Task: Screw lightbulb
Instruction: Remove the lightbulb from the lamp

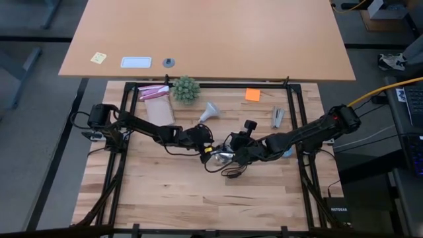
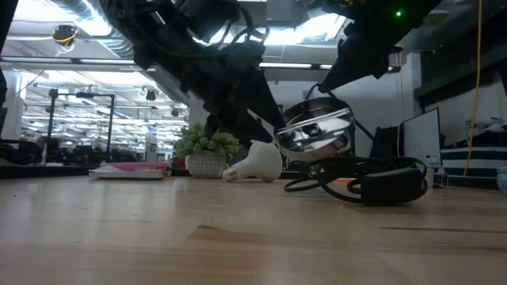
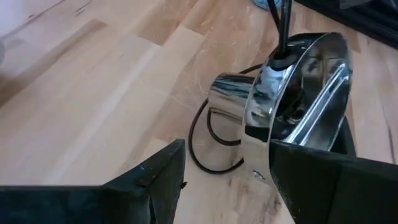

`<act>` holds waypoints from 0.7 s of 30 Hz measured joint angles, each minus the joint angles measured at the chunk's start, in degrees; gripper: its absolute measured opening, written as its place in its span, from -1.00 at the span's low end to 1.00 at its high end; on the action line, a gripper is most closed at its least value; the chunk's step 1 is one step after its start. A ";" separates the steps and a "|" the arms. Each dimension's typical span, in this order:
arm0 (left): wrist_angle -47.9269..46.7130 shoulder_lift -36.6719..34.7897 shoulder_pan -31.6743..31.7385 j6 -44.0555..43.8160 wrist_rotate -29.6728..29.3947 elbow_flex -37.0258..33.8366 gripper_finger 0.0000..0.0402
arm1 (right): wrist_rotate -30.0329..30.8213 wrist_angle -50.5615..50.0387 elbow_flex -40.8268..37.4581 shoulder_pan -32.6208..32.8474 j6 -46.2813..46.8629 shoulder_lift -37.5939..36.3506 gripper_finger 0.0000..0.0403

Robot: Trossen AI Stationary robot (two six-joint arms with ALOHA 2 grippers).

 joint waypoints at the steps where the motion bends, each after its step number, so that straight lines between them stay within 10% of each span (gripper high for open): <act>1: -0.20 -0.19 0.09 0.17 0.04 0.00 0.04 | 0.05 0.02 0.00 0.00 0.00 0.00 -0.94; 21: -3.70 -7.56 -2.32 3.11 4.20 -0.13 0.04 | 0.09 0.16 0.00 -0.09 0.42 -0.04 -0.94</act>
